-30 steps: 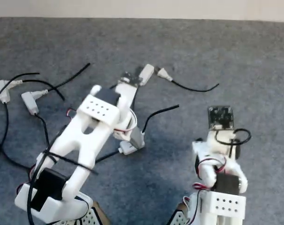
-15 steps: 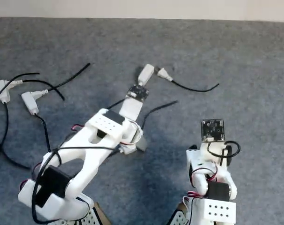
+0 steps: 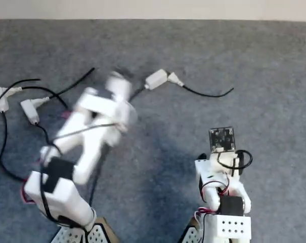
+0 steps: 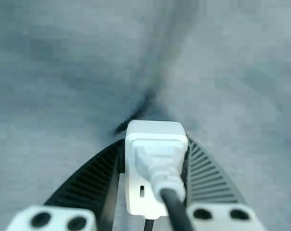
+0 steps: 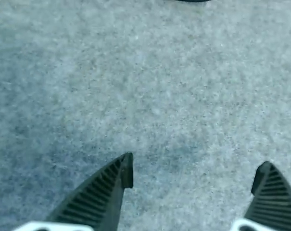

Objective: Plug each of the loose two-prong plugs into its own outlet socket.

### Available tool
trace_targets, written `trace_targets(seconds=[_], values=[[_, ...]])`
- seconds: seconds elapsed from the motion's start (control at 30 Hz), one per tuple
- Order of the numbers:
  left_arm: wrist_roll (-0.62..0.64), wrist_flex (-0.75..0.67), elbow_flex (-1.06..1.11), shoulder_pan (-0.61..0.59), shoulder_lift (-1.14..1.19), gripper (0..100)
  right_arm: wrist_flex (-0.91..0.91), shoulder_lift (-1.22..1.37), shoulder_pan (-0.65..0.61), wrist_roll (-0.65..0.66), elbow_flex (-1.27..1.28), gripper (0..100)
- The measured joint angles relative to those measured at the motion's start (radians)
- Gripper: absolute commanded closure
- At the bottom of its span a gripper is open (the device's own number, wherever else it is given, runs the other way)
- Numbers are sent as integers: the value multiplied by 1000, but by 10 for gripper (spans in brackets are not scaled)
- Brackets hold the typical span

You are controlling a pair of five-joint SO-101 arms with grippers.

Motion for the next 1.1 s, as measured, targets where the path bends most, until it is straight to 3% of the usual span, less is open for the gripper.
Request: trace_targets(seconds=[0.2,0.4,0.5,0.8,1.1], values=[[0,112,-390,-287,195,971,0,0,0,0,0,630],[49,256,-810,-384,496,712,0,0,-2,0,0,630],[87,336,-1034,-414,614,684,0,0,0,0,0,630],[101,634,-1671,-420,704,684,0,0,-35,0,0,630],[103,664,-1784,-256,706,684,0,-3,-37,0,0,630]])
